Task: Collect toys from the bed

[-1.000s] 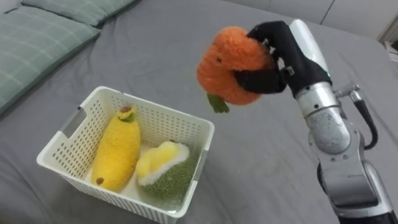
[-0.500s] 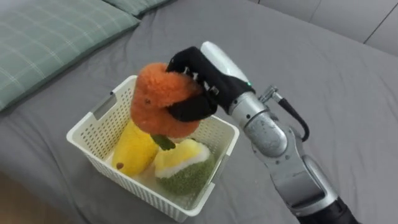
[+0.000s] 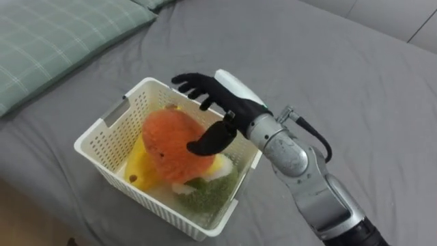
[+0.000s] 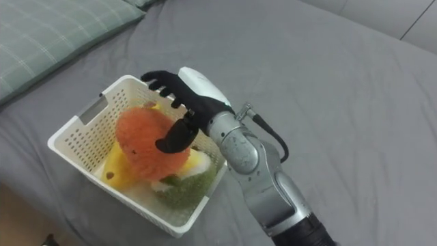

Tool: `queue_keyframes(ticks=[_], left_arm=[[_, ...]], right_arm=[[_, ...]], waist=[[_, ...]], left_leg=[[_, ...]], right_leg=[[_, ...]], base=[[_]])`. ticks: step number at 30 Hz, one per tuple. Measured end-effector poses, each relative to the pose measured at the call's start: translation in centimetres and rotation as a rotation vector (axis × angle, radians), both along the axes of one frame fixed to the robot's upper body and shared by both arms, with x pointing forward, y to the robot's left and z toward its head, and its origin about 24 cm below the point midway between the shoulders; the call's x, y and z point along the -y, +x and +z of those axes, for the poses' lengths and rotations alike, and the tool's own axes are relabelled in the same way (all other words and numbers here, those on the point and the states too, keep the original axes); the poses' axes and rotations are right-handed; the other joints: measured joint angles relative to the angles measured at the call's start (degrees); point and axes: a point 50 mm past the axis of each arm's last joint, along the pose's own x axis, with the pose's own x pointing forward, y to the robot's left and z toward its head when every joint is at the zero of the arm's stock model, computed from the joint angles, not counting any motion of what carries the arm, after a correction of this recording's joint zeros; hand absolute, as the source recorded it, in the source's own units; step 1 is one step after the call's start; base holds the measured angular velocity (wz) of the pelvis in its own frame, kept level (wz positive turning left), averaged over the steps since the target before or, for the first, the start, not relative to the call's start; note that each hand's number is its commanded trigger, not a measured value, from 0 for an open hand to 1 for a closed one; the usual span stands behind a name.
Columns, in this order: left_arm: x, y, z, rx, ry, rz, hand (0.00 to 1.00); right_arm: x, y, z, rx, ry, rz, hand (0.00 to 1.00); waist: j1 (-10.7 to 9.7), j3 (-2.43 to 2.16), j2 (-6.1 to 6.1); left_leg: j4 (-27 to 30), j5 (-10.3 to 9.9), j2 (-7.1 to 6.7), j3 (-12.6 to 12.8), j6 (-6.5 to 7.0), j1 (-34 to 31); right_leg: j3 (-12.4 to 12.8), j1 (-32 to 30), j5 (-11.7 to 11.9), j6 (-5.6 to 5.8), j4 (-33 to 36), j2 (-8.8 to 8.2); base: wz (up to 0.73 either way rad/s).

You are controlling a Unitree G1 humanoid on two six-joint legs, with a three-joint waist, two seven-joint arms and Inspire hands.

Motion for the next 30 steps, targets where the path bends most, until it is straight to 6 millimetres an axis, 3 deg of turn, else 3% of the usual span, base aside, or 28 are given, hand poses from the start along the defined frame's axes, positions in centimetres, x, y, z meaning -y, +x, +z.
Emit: queue_keyframes(ticks=[6,12,15,20,22,25,30], left_arm=[[0.2,0.4,0.0,0.012,-0.011,-0.004,0.00],[-0.4,-0.3,0.0,0.011,-0.009,0.053,0.00],[-0.9,-1.0,0.0,0.004,-0.001,0.089,0.00],[-1.8,-2.4,0.0,0.005,0.003,0.158,0.00],[-2.2,-3.9,0.0,-0.001,0.025,0.207,0.00],[-2.5,-4.7,0.0,0.002,0.038,0.232,0.00],[-2.6,-5.9,-0.2,-0.018,0.050,0.252,0.00]], right_arm=[[0.5,-0.1,-0.2,0.012,0.029,-0.030,0.00],[3.1,-0.3,-1.4,-0.017,0.063,-0.159,0.00],[5.3,-0.3,-1.7,-0.012,0.073,-0.245,0.00],[10.3,-0.8,-1.7,0.023,0.130,-0.442,0.00],[12.8,-1.7,-2.0,0.027,0.189,-0.563,0.00],[16.6,-3.3,-2.4,0.026,0.279,-0.720,0.00],[20.8,-5.7,-3.0,0.046,0.372,-0.944,0.00]], waist=[[-0.2,-0.09,0.32],[-1.6,-0.54,0.85],[-2.7,-0.89,1.13],[-6.9,-1.29,0.99],[-9.4,-1.42,0.92],[-11.1,-1.30,1.21],[-15.6,-1.39,2.37]], left_leg=[[0.0,0.0,-0.02,0.0,0.00,0.2],[0.0,0.0,-0.05,0.3,0.05,0.3],[-0.2,0.0,0.06,1.2,0.06,0.8],[-0.4,0.1,0.25,2.3,0.13,1.6],[-1.0,0.0,0.50,3.4,0.11,2.2],[-1.6,-0.1,0.90,5.5,0.09,3.1],[-2.2,-0.2,1.26,8.0,0.17,3.9]], right_leg=[[0.3,0.1,0.0,0.00,0.0,0.03],[0.7,0.2,0.0,0.05,0.0,-0.03],[1.9,0.2,0.0,0.10,0.1,0.01],[2.5,0.4,0.1,0.14,0.1,-0.09],[3.5,0.7,0.1,0.13,0.2,0.16],[5.7,0.3,0.1,0.07,0.5,0.26],[7.9,-0.3,0.4,0.05,1.1,0.39]], base=[[0.00],[-0.02],[-0.15],[-0.08],[-0.24],[-0.32],[-0.31]])
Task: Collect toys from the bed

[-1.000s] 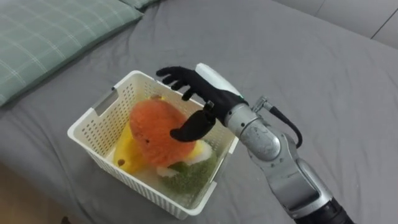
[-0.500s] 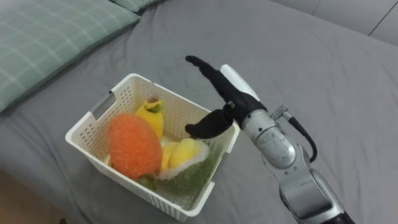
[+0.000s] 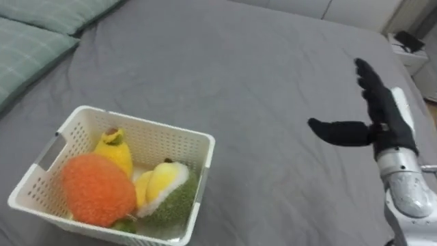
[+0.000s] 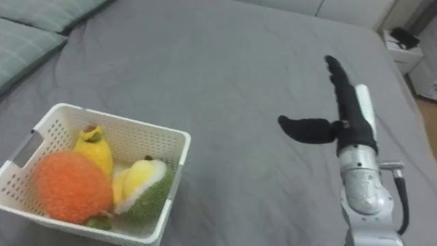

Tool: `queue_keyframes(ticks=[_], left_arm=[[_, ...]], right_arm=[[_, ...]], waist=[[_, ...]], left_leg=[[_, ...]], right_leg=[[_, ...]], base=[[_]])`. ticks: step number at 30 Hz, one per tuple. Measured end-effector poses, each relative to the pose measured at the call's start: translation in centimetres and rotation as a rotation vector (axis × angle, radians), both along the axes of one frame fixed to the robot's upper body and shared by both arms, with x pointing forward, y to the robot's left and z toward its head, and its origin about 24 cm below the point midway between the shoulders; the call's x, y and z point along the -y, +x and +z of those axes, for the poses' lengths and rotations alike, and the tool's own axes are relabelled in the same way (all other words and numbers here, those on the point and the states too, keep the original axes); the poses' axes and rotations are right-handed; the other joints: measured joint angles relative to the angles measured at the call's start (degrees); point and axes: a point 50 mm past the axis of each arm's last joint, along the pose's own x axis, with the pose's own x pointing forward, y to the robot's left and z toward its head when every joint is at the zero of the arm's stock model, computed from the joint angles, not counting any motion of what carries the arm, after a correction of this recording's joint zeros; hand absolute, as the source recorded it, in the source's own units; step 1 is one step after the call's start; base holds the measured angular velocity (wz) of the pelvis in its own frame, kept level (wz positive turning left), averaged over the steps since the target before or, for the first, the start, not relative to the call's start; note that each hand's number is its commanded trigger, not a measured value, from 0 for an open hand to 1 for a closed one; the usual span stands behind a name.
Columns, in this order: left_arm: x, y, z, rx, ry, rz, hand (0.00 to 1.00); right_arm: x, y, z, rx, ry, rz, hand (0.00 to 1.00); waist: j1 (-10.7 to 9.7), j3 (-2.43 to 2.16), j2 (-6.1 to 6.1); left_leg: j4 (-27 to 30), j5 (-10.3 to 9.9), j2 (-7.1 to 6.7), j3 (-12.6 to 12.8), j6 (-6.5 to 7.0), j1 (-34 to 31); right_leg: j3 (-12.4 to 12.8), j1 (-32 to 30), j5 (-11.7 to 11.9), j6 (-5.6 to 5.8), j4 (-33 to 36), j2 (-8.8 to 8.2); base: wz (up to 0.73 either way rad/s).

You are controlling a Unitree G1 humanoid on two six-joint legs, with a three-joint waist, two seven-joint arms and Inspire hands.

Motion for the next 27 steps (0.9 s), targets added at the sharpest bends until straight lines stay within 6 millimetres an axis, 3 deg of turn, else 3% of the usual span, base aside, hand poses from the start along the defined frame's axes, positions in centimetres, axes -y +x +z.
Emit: queue_keyframes(ticks=[2,5,8,12,15,17,18,19,20,23,27], left_arm=[[0.1,-0.1,0.0,0.000,-0.001,0.000,0.00],[-0.1,-0.4,0.0,-0.001,0.003,0.005,0.00],[0.0,-0.2,0.0,0.009,0.008,0.012,0.00],[0.2,-0.5,-0.1,0.005,0.003,0.022,0.00],[0.2,-0.6,-0.2,0.010,-0.001,0.022,0.00],[0.3,-0.9,-0.3,0.000,-0.007,0.022,0.00],[0.3,-1.1,-0.4,-0.007,-0.009,0.022,0.00],[0.4,-1.5,-0.4,-0.020,-0.014,0.021,0.00],[0.4,-1.7,-0.5,-0.026,-0.015,0.020,0.00],[0.3,-2.2,-0.6,-0.047,-0.028,0.032,0.00],[0.4,-2.5,-0.7,-0.066,-0.046,0.031,0.00]], right_arm=[[1.5,-1.1,-0.2,0.022,0.043,-0.093,0.00],[2.7,-2.2,-1.2,0.020,0.120,-0.180,0.00],[3.7,-3.8,-4.1,-0.048,0.233,-0.318,0.00],[4.7,-6.3,-7.8,-0.158,0.366,-0.473,0.00],[5.1,-10.1,-12.4,-0.310,0.494,-0.630,0.00],[4.6,-14.5,-16.0,-0.474,0.575,-0.775,0.00],[4.3,-15.8,-16.9,-0.525,0.591,-0.811,0.00],[3.6,-18.3,-18.4,-0.625,0.614,-0.867,0.00],[3.3,-19.5,-18.9,-0.671,0.626,-0.887,0.00],[1.4,-25.6,-20.8,-0.922,0.658,-0.950,0.00],[-0.2,-28.9,-21.3,-1.164,0.611,-0.865,0.00]], waist=[[-0.9,-0.27,0.72],[-2.3,-0.18,1.00],[-3.5,-0.14,1.16],[-4.6,-0.08,1.29],[-5.3,-0.14,1.20],[-5.6,-0.27,1.50],[-5.8,-0.40,1.36],[-6.2,-0.36,1.04],[-6.2,-0.32,1.02],[-6.6,-0.34,1.25],[-6.5,-0.36,1.14]], left_leg=[[-0.1,-0.4,0.42,1.7,-0.05,0.2],[-0.1,-0.6,0.69,2.7,-0.17,0.3],[0.0,-1.0,1.32,4.5,-0.54,0.6],[0.0,-1.3,1.62,5.0,-0.76,0.8],[-0.1,-1.6,1.77,5.2,-0.86,1.3],[0.0,-1.8,1.80,5.0,-0.85,1.2],[0.0,-1.8,1.79,4.8,-0.85,1.2],[0.0,-1.9,1.76,4.5,-0.83,1.2],[0.0,-2.0,1.76,4.5,-0.83,1.2],[0.0,-2.1,1.47,4.4,-0.76,1.2],[0.2,-2.2,1.39,4.4,-0.73,1.4]], right_leg=[[1.9,-0.5,0.3,-0.06,0.2,0.42],[2.8,-0.7,0.5,-0.19,0.1,0.89],[4.4,-1.3,0.8,-0.52,0.3,1.43],[5.1,-1.2,0.9,-0.60,0.2,1.81],[5.1,-0.7,0.8,-0.61,-0.1,1.89],[4.9,-0.5,0.8,-0.59,-0.2,1.95],[4.8,-0.5,0.8,-0.58,-0.2,1.94],[4.8,-0.4,0.8,-0.54,-0.2,1.94],[4.8,-0.4,0.8,-0.52,-0.2,1.96],[5.0,-0.5,0.3,-0.41,0.0,2.04],[4.9,-0.4,0.3,-0.36,0.1,2.05]], base=[[-0.40],[-0.23],[-0.29],[-0.11],[0.00],[0.02],[0.10],[0.07],[0.00],[-0.03],[-0.02]])
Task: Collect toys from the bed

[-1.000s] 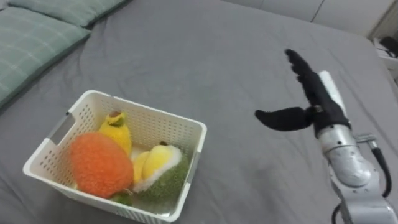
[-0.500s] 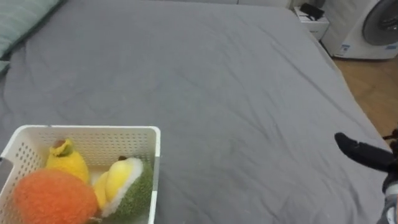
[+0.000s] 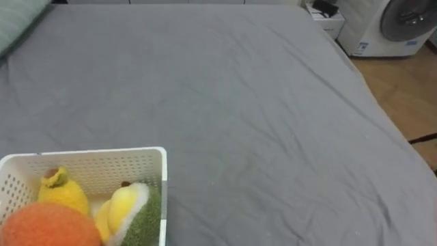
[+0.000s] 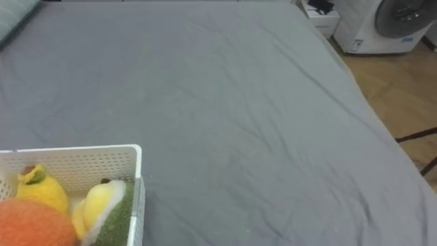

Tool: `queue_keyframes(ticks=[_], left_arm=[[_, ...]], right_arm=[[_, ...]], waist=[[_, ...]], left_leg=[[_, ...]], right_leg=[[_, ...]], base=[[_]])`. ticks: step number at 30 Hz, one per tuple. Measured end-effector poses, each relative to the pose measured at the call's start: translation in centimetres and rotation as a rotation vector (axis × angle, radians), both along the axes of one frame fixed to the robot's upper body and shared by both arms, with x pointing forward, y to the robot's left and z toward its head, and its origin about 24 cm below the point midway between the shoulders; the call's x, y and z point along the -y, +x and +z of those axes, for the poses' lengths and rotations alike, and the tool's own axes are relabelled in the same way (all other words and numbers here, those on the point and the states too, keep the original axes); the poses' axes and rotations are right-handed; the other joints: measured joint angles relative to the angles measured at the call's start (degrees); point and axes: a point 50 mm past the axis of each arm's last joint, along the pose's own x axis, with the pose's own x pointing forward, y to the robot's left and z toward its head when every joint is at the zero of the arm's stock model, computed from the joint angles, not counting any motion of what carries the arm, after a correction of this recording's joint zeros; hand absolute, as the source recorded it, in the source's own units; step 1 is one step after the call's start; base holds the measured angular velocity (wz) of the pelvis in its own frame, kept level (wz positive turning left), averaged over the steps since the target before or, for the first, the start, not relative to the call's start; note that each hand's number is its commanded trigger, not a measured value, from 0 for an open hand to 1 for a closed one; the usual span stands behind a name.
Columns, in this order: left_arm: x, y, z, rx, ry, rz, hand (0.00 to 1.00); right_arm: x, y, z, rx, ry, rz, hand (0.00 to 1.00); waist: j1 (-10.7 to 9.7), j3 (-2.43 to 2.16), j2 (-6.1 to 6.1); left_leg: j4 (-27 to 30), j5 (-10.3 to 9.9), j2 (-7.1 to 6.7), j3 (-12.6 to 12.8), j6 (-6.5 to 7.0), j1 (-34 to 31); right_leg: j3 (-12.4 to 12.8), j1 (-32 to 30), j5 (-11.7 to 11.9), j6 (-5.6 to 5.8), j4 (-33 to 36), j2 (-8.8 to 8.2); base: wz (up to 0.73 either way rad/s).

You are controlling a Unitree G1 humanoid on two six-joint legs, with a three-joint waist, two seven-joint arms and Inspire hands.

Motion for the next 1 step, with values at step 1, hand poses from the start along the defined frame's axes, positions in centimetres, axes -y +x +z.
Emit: queue_keyframes(ticks=[1], left_arm=[[0.01,-0.07,-0.04,-0.011,-0.007,0.000,0.00]], right_arm=[[-0.39,-0.24,-0.14,-0.036,0.036,0.062,0.00]], waist=[[0.1,-0.08,0.18]], left_leg=[[0.0,0.0,0.00,0.0,0.00,0.2]], right_leg=[[0.0,0.3,0.0,0.00,0.0,0.00]], base=[[0.00]])
